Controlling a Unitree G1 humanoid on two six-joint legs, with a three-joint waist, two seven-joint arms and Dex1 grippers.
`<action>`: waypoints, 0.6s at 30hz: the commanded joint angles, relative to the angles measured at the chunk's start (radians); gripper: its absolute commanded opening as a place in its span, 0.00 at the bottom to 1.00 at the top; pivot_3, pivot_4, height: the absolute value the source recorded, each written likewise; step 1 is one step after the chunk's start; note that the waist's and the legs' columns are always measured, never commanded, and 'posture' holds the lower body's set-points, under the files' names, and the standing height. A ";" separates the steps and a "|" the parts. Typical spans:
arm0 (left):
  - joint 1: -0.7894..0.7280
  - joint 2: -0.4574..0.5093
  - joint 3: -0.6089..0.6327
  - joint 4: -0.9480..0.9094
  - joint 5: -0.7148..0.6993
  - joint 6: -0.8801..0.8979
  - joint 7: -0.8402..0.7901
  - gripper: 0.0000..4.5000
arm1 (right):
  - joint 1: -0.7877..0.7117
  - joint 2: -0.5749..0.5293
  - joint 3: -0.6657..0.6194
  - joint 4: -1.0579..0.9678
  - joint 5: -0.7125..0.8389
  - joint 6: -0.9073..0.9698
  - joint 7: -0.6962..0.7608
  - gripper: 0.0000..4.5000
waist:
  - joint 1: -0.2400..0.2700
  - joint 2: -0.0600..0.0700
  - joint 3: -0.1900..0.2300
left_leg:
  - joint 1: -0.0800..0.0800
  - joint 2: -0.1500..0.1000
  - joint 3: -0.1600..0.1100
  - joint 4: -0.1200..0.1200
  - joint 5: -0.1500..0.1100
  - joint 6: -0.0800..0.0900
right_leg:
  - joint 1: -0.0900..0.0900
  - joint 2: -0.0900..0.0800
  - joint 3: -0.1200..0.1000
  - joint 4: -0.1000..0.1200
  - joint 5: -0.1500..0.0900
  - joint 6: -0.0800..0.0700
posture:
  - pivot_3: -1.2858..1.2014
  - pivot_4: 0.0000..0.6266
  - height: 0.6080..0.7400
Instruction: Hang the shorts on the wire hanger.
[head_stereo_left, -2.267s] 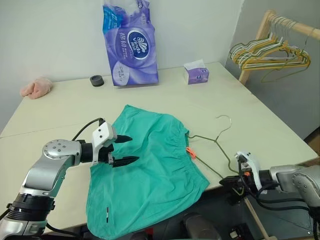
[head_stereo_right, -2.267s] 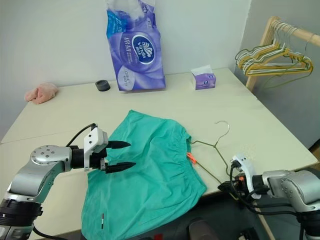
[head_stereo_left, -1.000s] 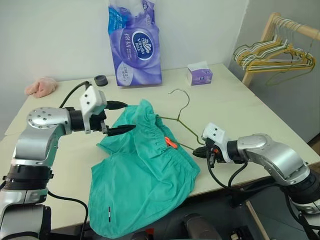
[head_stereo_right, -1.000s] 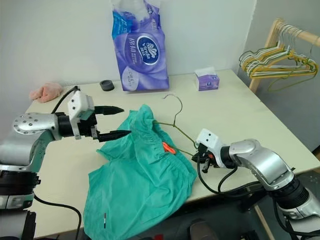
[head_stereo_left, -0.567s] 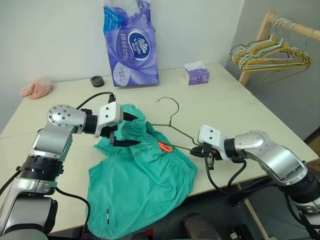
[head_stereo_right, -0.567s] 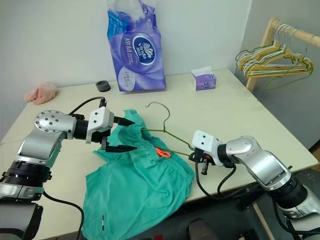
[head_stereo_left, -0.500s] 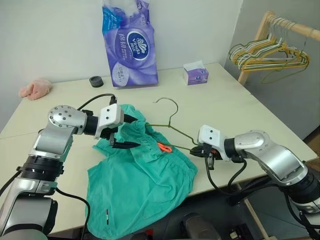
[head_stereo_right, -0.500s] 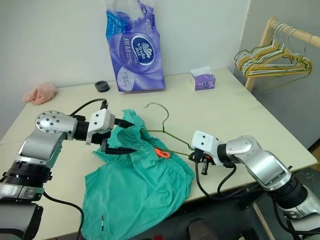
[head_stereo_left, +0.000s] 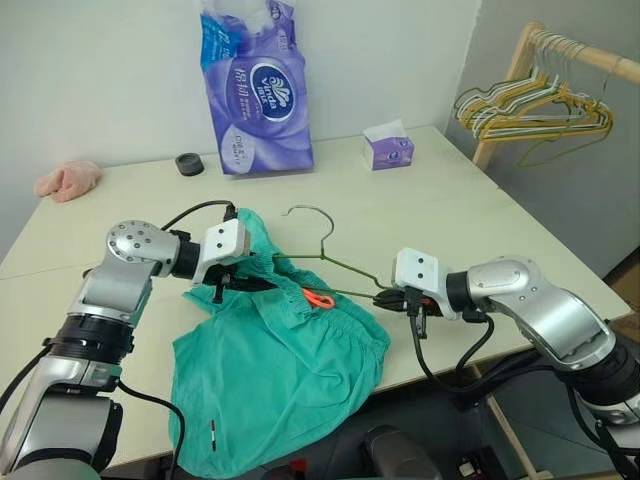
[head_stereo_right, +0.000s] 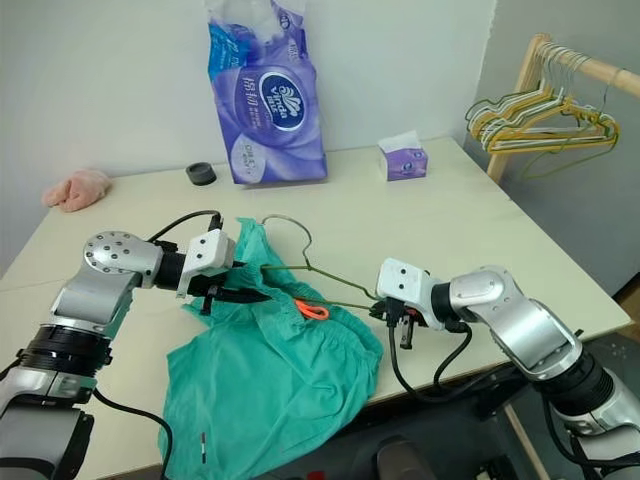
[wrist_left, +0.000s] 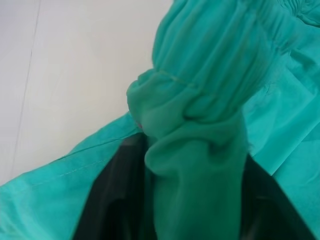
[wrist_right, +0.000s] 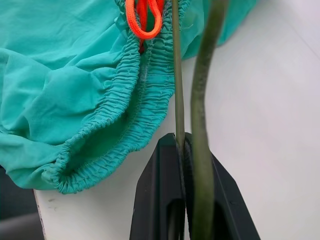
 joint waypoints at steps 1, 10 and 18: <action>-0.002 -0.015 0.006 -0.036 -0.008 0.005 0.009 0.11 | -0.036 0.025 -0.034 -0.051 0.012 -0.046 0.017 0.00 | -0.002 0.000 0.000 | 0.000 0.000 0.000 0.000 0.000 0.000 | 0.000 0.000 0.000 0.000 0.000 0.000 | 0.38 0.03 1.00; 0.017 -0.009 0.014 -0.048 0.002 0.006 0.004 0.02 | 0.011 -0.053 -0.012 -0.014 -0.083 -0.238 0.120 0.12 | -0.003 0.000 0.000 | 0.000 0.000 0.000 0.000 0.000 0.000 | 0.000 0.000 0.000 0.000 0.000 0.000 | 0.38 0.03 1.00; 0.031 0.004 0.012 -0.049 0.015 -0.002 0.002 0.00 | 0.062 -0.181 -0.094 0.135 -0.151 -0.429 0.193 0.71 | -0.003 0.000 0.000 | 0.000 0.000 0.000 0.001 0.000 0.000 | 0.001 0.000 0.000 0.000 0.000 0.000 | 0.38 0.04 1.00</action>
